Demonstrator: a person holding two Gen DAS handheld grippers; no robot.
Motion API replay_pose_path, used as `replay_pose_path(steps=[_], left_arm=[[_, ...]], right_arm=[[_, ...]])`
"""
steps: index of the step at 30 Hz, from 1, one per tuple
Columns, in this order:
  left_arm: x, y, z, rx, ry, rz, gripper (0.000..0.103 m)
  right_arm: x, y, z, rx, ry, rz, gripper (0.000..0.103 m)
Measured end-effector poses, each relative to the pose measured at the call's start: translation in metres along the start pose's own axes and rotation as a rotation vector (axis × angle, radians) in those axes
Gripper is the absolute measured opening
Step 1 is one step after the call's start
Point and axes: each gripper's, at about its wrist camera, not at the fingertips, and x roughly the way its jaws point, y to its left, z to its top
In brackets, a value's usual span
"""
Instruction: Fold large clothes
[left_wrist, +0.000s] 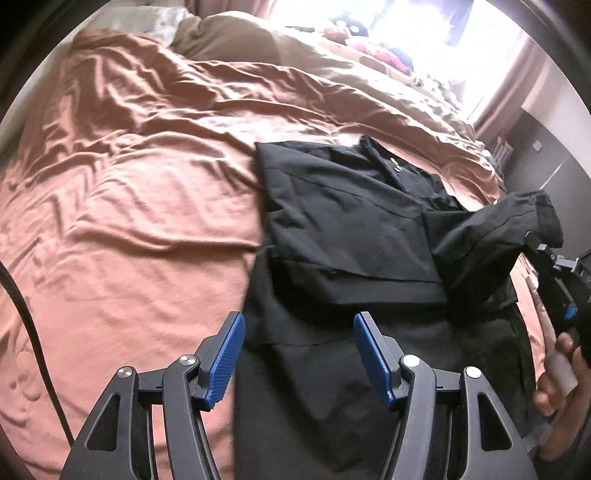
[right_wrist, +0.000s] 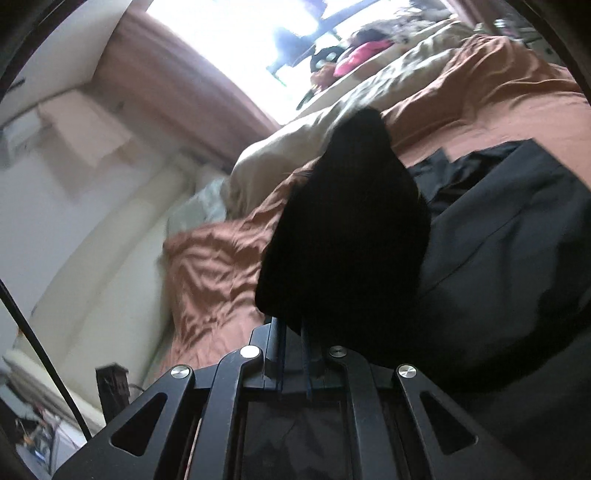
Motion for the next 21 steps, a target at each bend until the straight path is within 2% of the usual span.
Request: replay_pose_path(steps=[3, 6, 8, 9, 10, 11, 12, 13, 14, 15, 20, 21], left_arm=[[-0.007, 0.009, -0.002, -0.006, -0.003, 0.013, 0.063], [-0.015, 0.014, -0.003, -0.011, -0.007, 0.022, 0.063], [-0.018, 0.016, -0.003, -0.008, -0.008, 0.028, 0.063], [-0.02, 0.017, -0.003, -0.008, -0.01, 0.03, 0.063], [-0.022, 0.018, -0.003, -0.008, -0.012, 0.03, 0.063], [-0.023, 0.018, -0.003, -0.008, -0.013, 0.03, 0.063], [-0.023, 0.018, -0.002, -0.008, -0.014, 0.031, 0.063], [-0.023, 0.018, -0.002, -0.008, -0.012, 0.031, 0.063], [-0.022, 0.018, -0.002, -0.01, -0.01, 0.029, 0.063], [-0.021, 0.017, -0.001, -0.013, -0.007, 0.025, 0.063], [-0.01, 0.003, 0.003, -0.026, 0.003, -0.006, 0.063], [-0.005, -0.003, 0.004, -0.023, 0.008, -0.016, 0.063]], right_arm=[[0.021, 0.012, -0.002, -0.013, 0.059, 0.007, 0.005], [0.039, 0.02, -0.005, -0.037, 0.116, -0.025, 0.005], [0.067, 0.029, -0.002, -0.025, 0.194, -0.049, 0.005], [0.074, 0.029, -0.004, -0.01, 0.228, -0.039, 0.009], [0.078, 0.029, -0.003, -0.007, 0.266, 0.008, 0.012], [0.078, 0.028, -0.003, -0.008, 0.278, 0.01, 0.015], [0.081, 0.027, 0.003, -0.016, 0.286, 0.027, 0.025], [0.077, 0.027, 0.006, -0.026, 0.281, 0.023, 0.044], [0.079, 0.026, 0.011, -0.034, 0.278, 0.03, 0.056], [0.073, 0.025, 0.015, -0.042, 0.262, 0.025, 0.073], [0.041, 0.003, 0.027, -0.029, 0.233, 0.001, 0.074], [0.032, -0.005, 0.03, -0.025, 0.221, -0.026, 0.074]])
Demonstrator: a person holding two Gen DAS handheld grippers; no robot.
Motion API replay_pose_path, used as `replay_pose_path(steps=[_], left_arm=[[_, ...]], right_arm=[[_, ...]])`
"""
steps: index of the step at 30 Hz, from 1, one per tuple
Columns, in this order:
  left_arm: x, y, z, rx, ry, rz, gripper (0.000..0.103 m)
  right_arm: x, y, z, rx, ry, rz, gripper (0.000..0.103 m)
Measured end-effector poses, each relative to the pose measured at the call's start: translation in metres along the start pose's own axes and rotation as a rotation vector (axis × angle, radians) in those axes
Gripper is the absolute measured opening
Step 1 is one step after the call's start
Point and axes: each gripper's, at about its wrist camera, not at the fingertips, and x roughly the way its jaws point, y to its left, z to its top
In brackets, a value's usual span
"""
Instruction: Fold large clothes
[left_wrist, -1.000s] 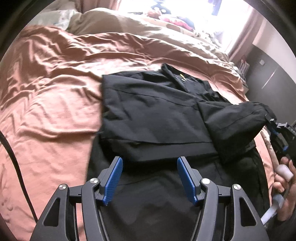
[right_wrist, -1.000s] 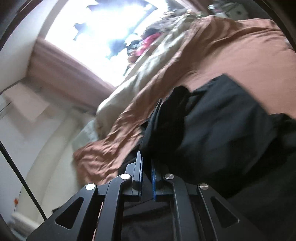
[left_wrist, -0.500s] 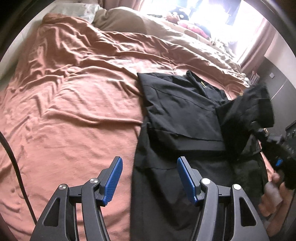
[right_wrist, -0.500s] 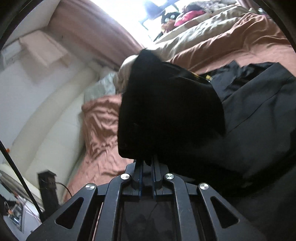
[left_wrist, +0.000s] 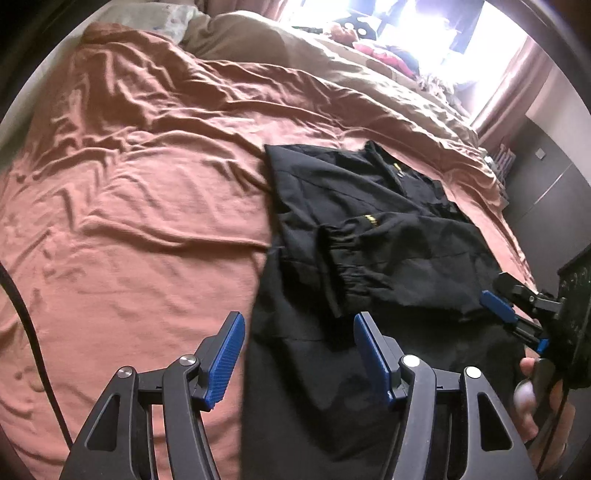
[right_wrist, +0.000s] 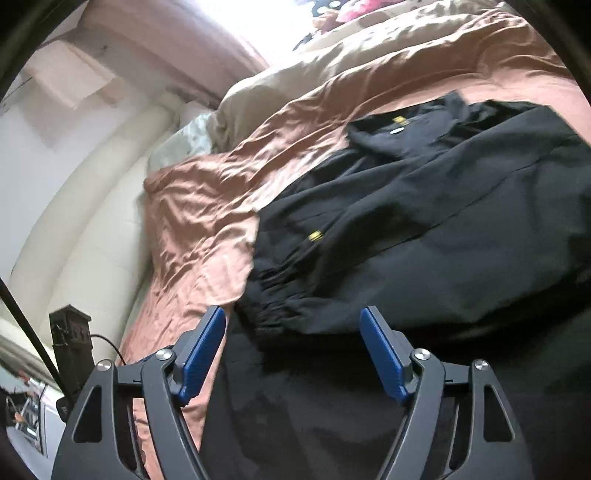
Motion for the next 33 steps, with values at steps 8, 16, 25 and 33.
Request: replay_pose_path(steps=[8, 16, 25, 33], left_arm=[[0.045, -0.036, 0.004, 0.023, 0.056, -0.025, 0.075], [0.098, -0.053, 0.002, -0.025, 0.137, 0.005, 0.076], [0.084, -0.077, 0.002, 0.055, 0.095, 0.147, 0.013], [0.065, -0.089, 0.04, 0.099, 0.028, 0.167, 0.01]], right_arm=[[-0.064, -0.049, 0.008, 0.046, -0.026, -0.08, 0.074], [-0.112, -0.098, 0.018, 0.094, -0.055, -0.176, 0.074], [-0.148, -0.156, 0.013, 0.36, -0.106, -0.326, 0.069], [-0.154, -0.178, 0.007, 0.491, -0.122, -0.269, 0.061]])
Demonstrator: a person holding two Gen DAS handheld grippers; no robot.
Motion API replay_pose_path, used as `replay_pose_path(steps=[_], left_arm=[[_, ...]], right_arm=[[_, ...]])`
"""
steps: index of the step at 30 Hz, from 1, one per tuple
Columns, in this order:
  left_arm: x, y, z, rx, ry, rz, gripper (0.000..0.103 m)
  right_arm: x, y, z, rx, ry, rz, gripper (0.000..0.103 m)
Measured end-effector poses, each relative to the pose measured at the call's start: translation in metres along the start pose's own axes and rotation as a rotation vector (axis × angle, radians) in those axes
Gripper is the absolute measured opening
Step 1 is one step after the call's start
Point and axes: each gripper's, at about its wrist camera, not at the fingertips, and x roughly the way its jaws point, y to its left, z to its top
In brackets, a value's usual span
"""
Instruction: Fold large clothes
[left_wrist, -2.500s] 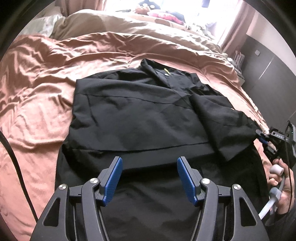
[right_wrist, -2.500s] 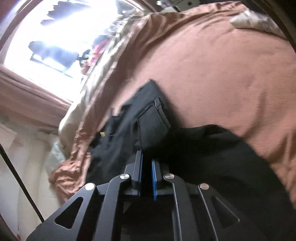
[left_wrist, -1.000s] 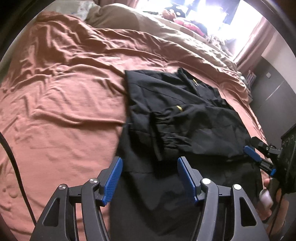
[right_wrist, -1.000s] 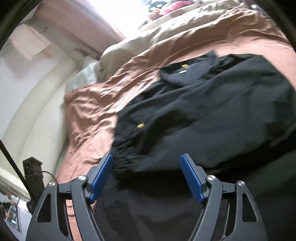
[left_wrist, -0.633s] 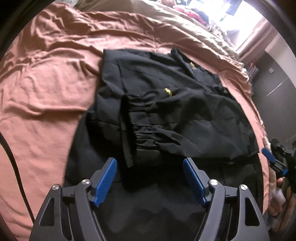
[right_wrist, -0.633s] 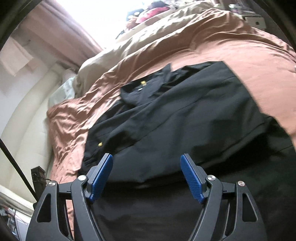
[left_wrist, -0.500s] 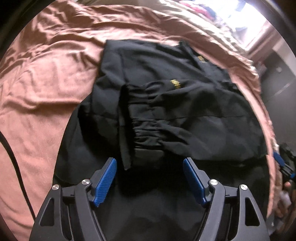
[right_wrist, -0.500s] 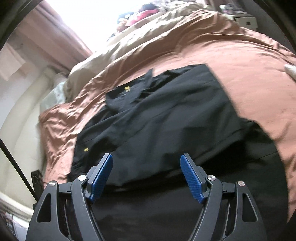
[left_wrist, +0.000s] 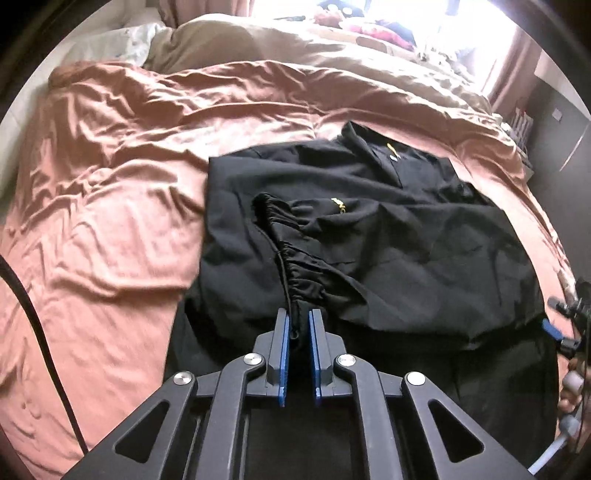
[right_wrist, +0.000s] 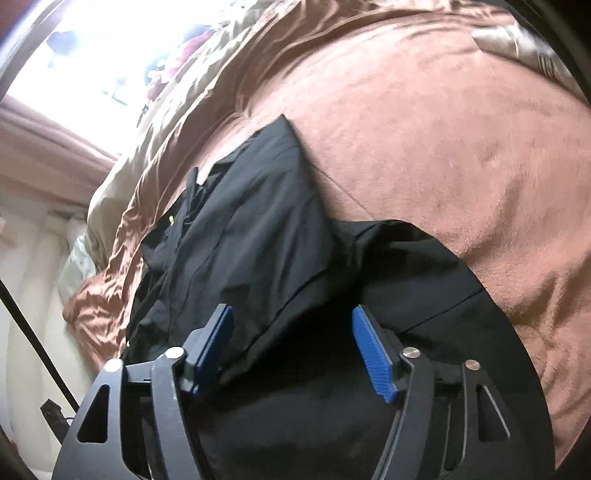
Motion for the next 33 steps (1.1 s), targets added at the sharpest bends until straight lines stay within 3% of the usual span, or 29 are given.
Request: replay_pose_path(steps=[6, 13, 18, 23, 25, 27, 30, 33], left_arm=[[0.023, 0.014, 0.008, -0.042, 0.018, 0.021, 0.009], [0.056, 0.032, -0.007, -0.093, 0.061, 0.036, 0.01], [0.05, 0.032, -0.006, -0.085, 0.06, 0.01, 0.014], [0.016, 0.035, -0.01, -0.11, 0.01, -0.028, 0.028], [-0.001, 0.035, -0.016, -0.12, -0.014, -0.058, 0.052], [-0.02, 0.033, -0.023, -0.12, -0.043, -0.093, 0.063], [-0.047, 0.026, -0.036, -0.118, -0.07, -0.131, 0.065], [-0.073, 0.018, -0.046, -0.096, -0.088, -0.128, 0.07]], right_arm=[[0.001, -0.016, 0.011, 0.027, -0.014, -0.007, 0.057], [0.007, -0.019, 0.012, 0.023, -0.041, -0.079, 0.029], [-0.009, -0.023, 0.013, 0.053, -0.081, -0.083, 0.029], [-0.038, -0.019, 0.004, 0.054, -0.118, -0.037, 0.029], [-0.053, -0.017, -0.004, 0.035, -0.113, -0.022, 0.029], [-0.066, -0.017, -0.009, 0.021, -0.113, -0.038, 0.029], [-0.089, -0.013, -0.024, -0.041, -0.107, -0.067, 0.029], [-0.108, -0.008, -0.042, -0.102, -0.087, -0.069, 0.044]])
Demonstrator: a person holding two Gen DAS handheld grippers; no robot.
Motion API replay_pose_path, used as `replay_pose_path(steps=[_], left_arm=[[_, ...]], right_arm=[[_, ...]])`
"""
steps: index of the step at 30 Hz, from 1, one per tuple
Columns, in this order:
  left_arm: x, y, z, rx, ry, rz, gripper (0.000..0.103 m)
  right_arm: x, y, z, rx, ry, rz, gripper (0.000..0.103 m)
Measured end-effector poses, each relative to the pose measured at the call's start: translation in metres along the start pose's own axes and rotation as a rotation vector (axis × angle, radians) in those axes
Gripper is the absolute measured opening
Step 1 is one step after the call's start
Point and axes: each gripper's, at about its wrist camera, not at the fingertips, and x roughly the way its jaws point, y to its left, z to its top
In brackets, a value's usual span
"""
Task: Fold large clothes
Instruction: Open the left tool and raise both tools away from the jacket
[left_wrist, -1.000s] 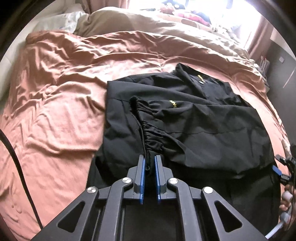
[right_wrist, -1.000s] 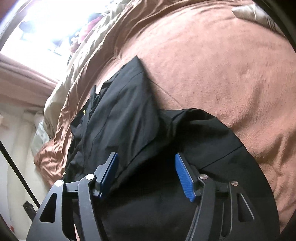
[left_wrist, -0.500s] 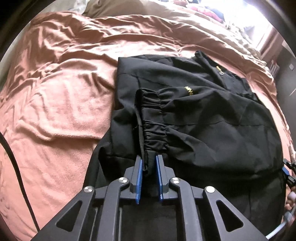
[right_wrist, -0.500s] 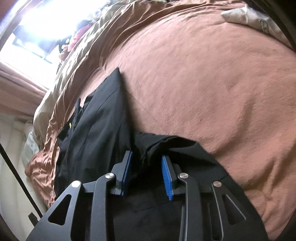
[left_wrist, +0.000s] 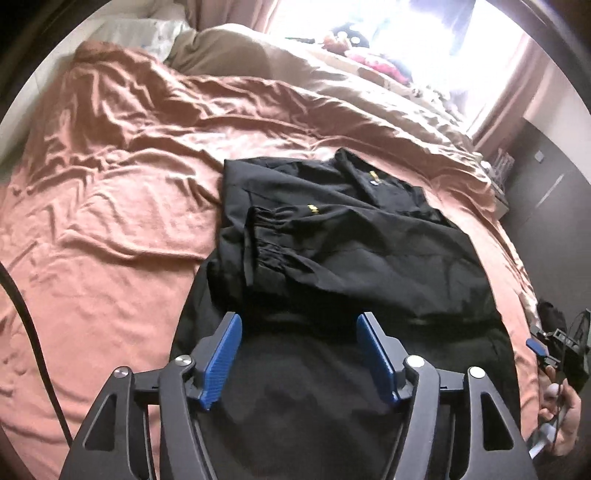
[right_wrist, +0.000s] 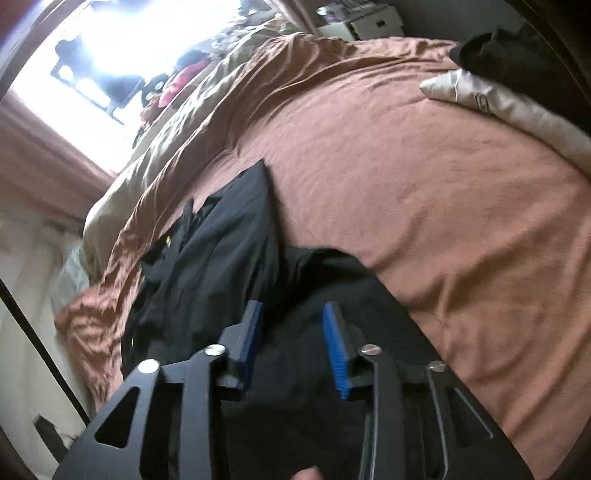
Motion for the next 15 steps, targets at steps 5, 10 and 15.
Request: replay_pose_path(steps=[5, 10, 15], left_arm=[[-0.054, -0.012, -0.02, 0.032, -0.069, -0.002, 0.085], [-0.107, -0.017, -0.041, 0.018, -0.146, -0.031, 0.103], [-0.157, -0.024, -0.071, 0.017, -0.192, -0.043, 0.103]], right_arm=[[-0.051, 0.014, -0.016, -0.115, -0.065, -0.014, 0.081], [-0.107, 0.014, -0.037, -0.16, -0.117, 0.019, 0.093], [-0.165, -0.007, -0.056, -0.186, -0.16, 0.096, 0.103]])
